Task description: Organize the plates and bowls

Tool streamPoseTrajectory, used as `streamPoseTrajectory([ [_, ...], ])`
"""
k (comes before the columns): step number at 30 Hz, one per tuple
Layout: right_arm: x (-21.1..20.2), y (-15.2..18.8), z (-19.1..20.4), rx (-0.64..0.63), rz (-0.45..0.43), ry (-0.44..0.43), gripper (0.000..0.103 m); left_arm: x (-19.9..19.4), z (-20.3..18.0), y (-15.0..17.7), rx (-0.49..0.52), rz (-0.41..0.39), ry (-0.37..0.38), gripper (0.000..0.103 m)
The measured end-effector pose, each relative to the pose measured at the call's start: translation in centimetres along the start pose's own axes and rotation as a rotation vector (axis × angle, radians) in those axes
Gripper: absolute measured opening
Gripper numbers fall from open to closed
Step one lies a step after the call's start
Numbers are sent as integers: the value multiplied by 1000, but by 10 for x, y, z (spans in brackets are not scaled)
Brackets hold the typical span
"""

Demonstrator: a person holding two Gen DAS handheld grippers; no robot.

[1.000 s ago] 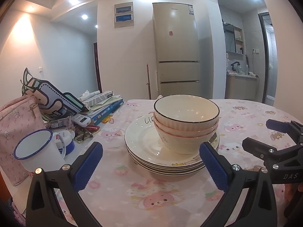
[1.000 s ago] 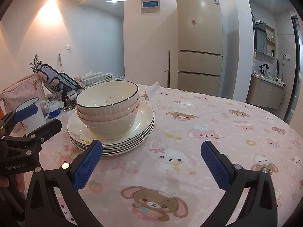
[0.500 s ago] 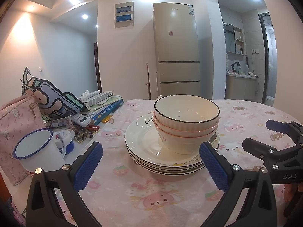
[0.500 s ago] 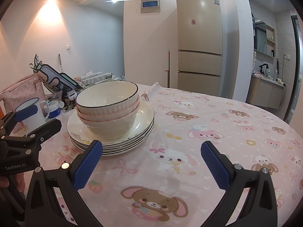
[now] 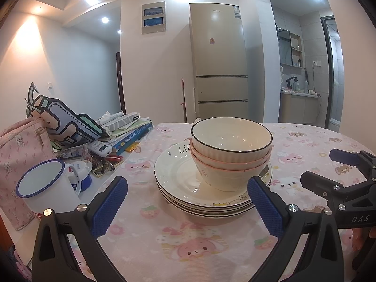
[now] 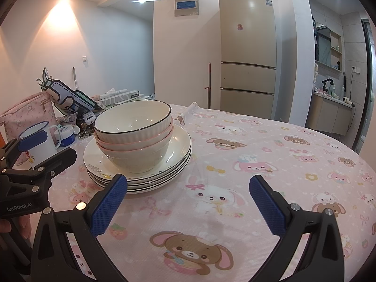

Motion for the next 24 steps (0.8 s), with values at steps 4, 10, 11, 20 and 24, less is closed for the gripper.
streamPoseTrajectory([
  [4, 0, 1, 1, 3, 1, -1, 103, 0, -1, 0, 2, 0, 0, 103],
  [10, 0, 1, 0, 4, 1, -1, 103, 0, 0, 0, 0, 1, 0, 103],
  [11, 0, 1, 0, 4, 2, -1, 103, 0, -1, 0, 0, 1, 1, 103],
  [20, 0, 3, 0, 7, 6, -2, 103, 0, 0, 0, -1, 1, 1, 103],
  [24, 1, 2, 0, 12, 8, -3, 103, 0, 0, 0, 0, 0, -1, 103],
])
Point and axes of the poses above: each gripper's, at about its wrist camera, not at the fingertips, and x roughly the way its jaws point, z to its left, y to its underside, the point moved 2 cm from there along x, roughly the way its jaws point, and after that the axes turned 2 degrees about -x, right-handed, at the moved point
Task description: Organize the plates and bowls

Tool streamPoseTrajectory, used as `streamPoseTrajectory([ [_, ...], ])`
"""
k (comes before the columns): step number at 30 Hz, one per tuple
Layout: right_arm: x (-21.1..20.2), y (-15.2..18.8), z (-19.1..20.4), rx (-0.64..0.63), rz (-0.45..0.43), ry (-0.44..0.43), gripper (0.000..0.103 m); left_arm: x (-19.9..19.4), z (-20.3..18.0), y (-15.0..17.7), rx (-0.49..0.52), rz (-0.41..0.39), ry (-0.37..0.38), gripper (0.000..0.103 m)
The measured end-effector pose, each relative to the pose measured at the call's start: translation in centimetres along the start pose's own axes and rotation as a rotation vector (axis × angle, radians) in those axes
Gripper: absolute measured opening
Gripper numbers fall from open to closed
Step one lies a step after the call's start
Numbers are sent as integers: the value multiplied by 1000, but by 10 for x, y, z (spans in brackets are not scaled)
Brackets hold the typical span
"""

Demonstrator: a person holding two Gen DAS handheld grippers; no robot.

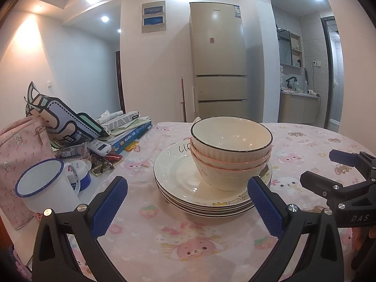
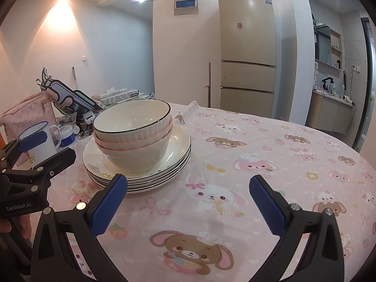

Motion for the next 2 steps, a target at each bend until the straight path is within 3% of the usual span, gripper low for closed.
streamPoseTrajectory([
  [2, 0, 0, -1, 1, 1, 0, 103, 0, 0, 0, -1, 1, 1, 103],
])
Point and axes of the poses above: each gripper's, at about its wrist camera, not at the fingertips, and x roughly the way its jaws point, z to its left, y to its underside, the point moved 2 cm from there along x, roughly the way its jaws point, and after that the axes turned 2 degrees about -x, right-handed, at the moved point
